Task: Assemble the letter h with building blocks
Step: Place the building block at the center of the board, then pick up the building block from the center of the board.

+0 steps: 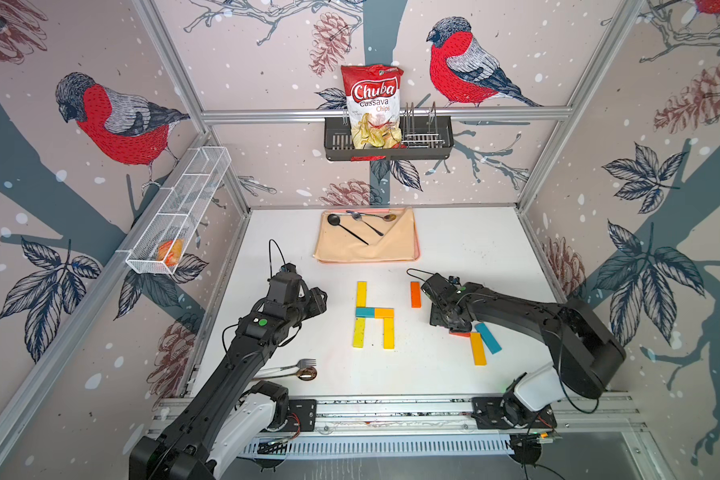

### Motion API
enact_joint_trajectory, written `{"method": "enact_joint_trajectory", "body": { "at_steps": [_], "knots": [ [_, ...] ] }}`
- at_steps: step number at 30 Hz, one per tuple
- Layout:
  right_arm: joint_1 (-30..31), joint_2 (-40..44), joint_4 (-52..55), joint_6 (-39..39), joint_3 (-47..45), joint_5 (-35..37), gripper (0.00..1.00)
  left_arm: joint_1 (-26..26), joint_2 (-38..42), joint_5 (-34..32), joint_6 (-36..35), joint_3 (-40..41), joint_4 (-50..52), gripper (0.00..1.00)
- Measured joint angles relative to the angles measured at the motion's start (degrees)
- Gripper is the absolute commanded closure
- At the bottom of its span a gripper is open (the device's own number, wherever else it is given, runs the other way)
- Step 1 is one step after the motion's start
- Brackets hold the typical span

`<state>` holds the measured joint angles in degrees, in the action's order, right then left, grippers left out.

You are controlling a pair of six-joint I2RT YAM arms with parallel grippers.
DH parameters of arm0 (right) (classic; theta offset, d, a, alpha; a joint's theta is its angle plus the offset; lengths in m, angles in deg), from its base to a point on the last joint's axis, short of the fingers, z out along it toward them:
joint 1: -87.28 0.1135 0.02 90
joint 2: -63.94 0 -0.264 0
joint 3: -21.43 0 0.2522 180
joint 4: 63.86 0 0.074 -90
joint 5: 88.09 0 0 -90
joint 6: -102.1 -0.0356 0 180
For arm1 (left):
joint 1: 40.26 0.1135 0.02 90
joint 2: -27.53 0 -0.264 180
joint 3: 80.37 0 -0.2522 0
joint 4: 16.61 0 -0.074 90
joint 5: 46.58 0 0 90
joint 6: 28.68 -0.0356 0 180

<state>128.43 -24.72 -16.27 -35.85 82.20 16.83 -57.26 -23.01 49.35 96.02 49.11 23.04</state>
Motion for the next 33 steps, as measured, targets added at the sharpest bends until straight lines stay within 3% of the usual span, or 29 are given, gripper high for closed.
{"method": "enact_joint_trajectory", "body": {
  "at_steps": [4,10,14,18,19,22,23,27,33],
  "knots": [
    [-1.0,-0.9,-2.6,0.3,-0.1,-0.9,0.36,0.0,0.1,0.0,0.0,0.0,0.0,0.41],
    [-1.5,-3.4,-5.3,1.5,0.8,-2.0,0.69,0.0,0.1,0.0,0.0,0.0,0.0,0.41],
    [2.2,-5.0,-5.0,1.5,2.3,1.5,0.72,0.0,0.0,0.0,0.0,0.0,0.0,0.41],
    [7.7,-5.7,-4.4,-0.2,3.0,2.7,0.71,0.0,0.0,0.0,0.0,0.0,0.0,0.41],
    [9.0,-6.0,-4.0,-0.4,3.3,2.9,0.66,0.0,0.0,0.0,0.0,0.0,0.0,0.41],
    [12.4,-7.4,-2.9,-1.9,5.1,3.2,0.37,0.0,0.1,0.0,0.0,0.0,0.0,0.41],
    [13.4,-8.2,-2.2,-2.3,6.2,3.3,0.33,0.0,0.1,0.0,0.0,0.0,0.0,0.41],
    [15.8,-9.3,-0.2,-4.9,7.9,3.4,0.31,0.0,-0.2,-0.1,0.0,0.0,0.0,0.41],
    [16.0,-4.4,1.2,-7.8,2.5,3.2,0.33,0.0,-0.3,0.0,0.0,0.0,-0.1,0.41]
  ]
}}
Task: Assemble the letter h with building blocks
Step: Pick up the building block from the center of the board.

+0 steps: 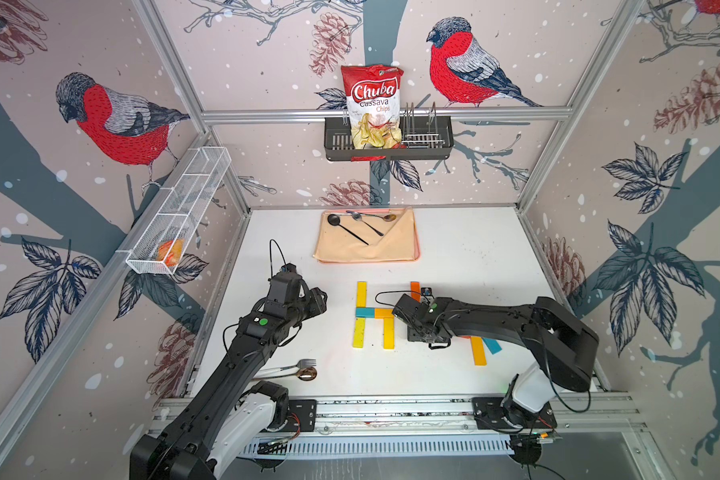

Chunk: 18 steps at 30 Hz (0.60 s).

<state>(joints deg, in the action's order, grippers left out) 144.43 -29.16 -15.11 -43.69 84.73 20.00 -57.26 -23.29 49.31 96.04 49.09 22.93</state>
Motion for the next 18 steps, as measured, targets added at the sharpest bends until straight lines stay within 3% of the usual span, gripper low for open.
{"method": "enact_joint_trajectory", "body": {
  "at_steps": [4,10,18],
  "knots": [
    [-2.3,3.8,3.8,-0.1,-1.8,0.1,0.31,0.0,-0.3,0.0,0.0,0.0,-0.2,0.41],
    [-1.8,7.9,3.8,-1.4,1.1,-0.2,0.08,0.0,-0.4,0.0,0.0,-0.6,-0.3,0.41],
    [-3.6,2.6,0.1,-4.6,1.1,-3.3,0.07,0.0,-0.7,-0.1,0.0,-0.9,-0.2,0.41]
  ]
}}
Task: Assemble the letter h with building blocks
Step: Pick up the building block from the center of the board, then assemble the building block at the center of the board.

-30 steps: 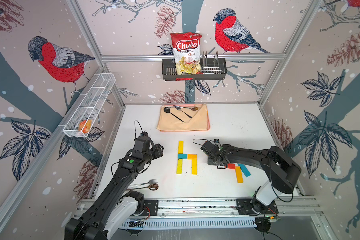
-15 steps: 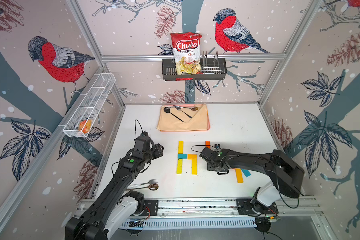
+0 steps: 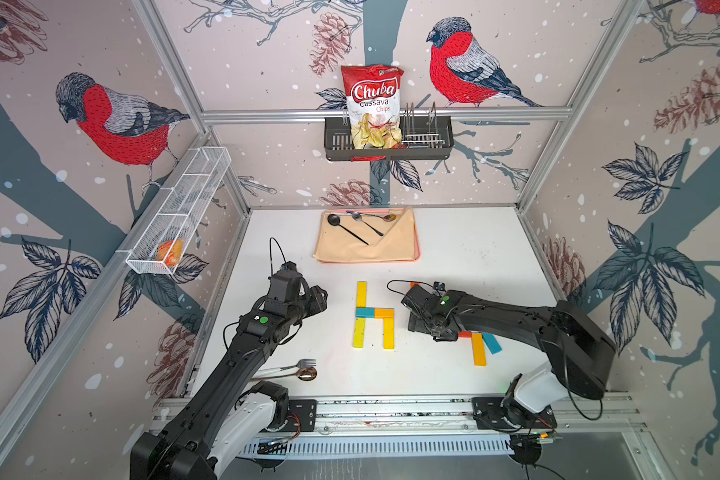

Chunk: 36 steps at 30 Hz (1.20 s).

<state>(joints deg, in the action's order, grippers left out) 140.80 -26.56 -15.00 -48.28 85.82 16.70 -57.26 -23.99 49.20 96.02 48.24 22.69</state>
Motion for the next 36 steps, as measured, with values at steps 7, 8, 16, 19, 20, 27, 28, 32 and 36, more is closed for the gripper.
{"method": "enact_joint_trajectory", "body": {
  "at_steps": [7,8,16,19,20,27,28,32,36],
  "knots": [
    [-0.7,-1.9,-4.4,-2.7,-0.6,-2.3,0.07,0.0,0.1,0.0,0.0,0.1,0.0,0.41],
    [-0.8,-2.1,-4.8,-2.8,-0.5,-2.5,0.09,0.0,0.1,0.0,0.0,0.1,0.0,0.41],
    [-1.9,-4.8,-4.1,-4.0,1.1,-0.7,0.38,0.0,0.3,0.0,0.0,0.2,0.0,0.41],
    [-1.9,-4.9,-3.8,-3.5,1.1,-0.2,0.5,0.0,0.4,0.0,0.0,0.3,0.0,0.41],
    [-1.8,-4.8,-3.8,-2.5,1.1,-0.2,0.52,0.0,0.4,0.0,0.0,0.3,0.0,0.41],
    [-1.3,-4.6,-3.6,8.3,2.8,-1.7,0.52,0.0,0.5,0.0,0.0,0.5,0.0,0.41],
    [-2.1,-4.5,-3.4,9.4,2.8,-1.7,0.52,0.0,0.4,0.0,0.0,0.5,-0.1,0.41],
    [-3.3,-4.9,-3.2,13.1,3.3,-2.2,0.52,0.0,0.2,0.0,0.0,0.9,-0.6,0.41],
    [-4.1,-6.4,-3.7,15.5,4.2,-2.6,0.52,0.0,0.2,0.0,0.0,1.0,-0.9,0.41]
  ]
}}
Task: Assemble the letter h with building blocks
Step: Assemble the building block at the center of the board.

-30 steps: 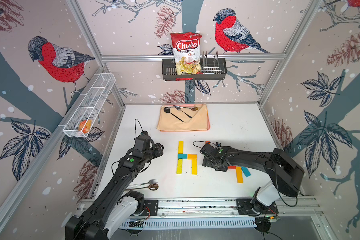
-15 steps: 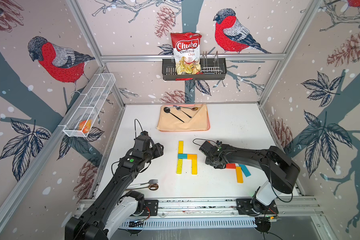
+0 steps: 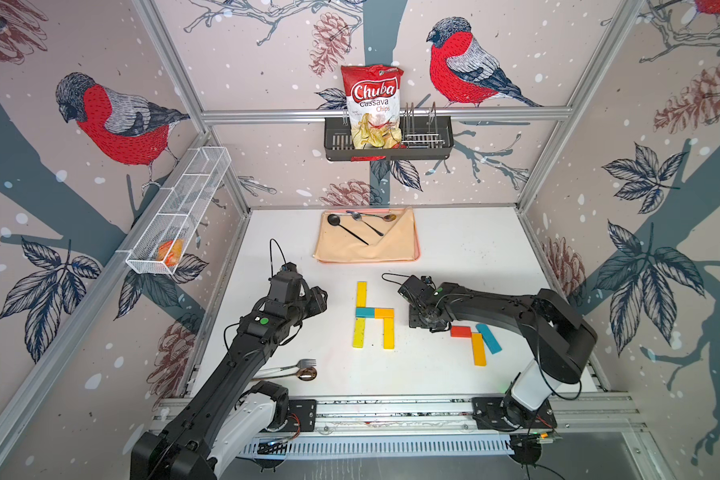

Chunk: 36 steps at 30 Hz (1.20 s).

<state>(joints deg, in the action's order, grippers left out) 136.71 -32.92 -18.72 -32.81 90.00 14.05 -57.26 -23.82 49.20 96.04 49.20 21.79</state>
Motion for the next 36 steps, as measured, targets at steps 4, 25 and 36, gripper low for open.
{"method": "enact_joint_trajectory", "body": {
  "at_steps": [4,25,36],
  "knots": [
    [-0.3,-0.9,-0.9,1.3,0.5,-0.2,0.52,0.0,0.0,0.0,0.4,0.0,0.0,0.41],
    [-1.9,-2.6,-3.3,2.8,1.5,-0.8,0.22,0.0,-0.2,0.0,0.4,0.1,0.0,0.41],
    [-2.1,-2.4,-3.2,2.8,1.4,-0.5,0.27,0.0,-0.2,0.0,0.4,0.1,0.0,0.41]
  ]
}}
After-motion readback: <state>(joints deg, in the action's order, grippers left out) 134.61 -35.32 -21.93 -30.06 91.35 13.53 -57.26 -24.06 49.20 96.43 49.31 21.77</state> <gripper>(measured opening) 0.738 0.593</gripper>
